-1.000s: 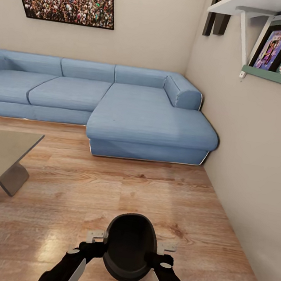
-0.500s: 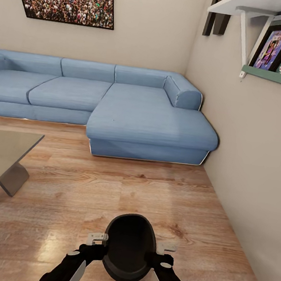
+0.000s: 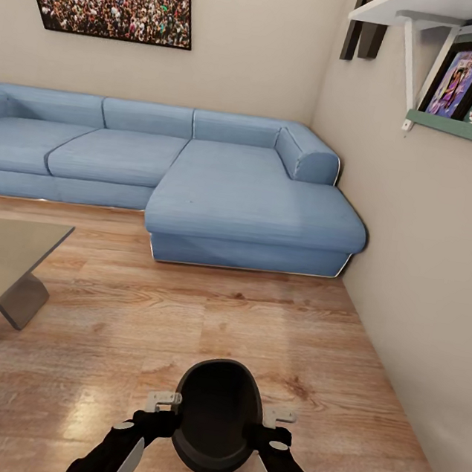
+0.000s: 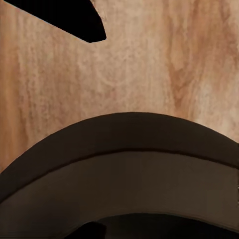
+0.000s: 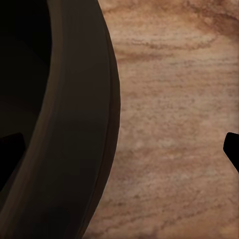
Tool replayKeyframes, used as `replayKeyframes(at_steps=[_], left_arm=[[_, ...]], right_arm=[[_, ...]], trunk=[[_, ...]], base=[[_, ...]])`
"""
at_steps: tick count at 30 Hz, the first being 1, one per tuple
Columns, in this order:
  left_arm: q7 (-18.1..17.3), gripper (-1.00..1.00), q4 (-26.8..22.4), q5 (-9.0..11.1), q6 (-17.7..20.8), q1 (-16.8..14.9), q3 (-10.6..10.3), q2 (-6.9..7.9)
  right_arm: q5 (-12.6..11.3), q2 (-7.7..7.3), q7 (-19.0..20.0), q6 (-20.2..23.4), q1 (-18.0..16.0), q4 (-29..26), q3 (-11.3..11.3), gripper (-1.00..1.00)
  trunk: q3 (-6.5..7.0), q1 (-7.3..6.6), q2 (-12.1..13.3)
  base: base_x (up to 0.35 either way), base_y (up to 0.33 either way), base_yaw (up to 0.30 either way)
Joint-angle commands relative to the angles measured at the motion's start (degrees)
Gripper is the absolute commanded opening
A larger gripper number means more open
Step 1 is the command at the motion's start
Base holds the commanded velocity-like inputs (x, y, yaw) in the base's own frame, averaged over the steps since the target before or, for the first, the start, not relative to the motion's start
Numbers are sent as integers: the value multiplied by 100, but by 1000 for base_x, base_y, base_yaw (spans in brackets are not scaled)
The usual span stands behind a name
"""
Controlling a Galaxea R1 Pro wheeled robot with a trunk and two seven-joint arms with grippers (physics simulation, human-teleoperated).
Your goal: Place each of the two pumpkins and all three candles from the living room inside a cabinet in the living room (use any cabinet), then make sure every cabinet is closed, and position the cauldron so it is next to a table in the living room.
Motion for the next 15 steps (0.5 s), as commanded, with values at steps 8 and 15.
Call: replayKeyframes(at_steps=[8,15], left_arm=[[-9,-100,-13,-18,32,1,43,-7],[-5,-100,-13,-18,32,1,39,-7]], right_arm=[[-26,0,-48,34,1,60,34,-100],[-26,0,-45,28,1,60,28,-100]], trunk=[[-6,0,-1],[-6,0,-1]], base=[[0,0,0],[0,0,0]])
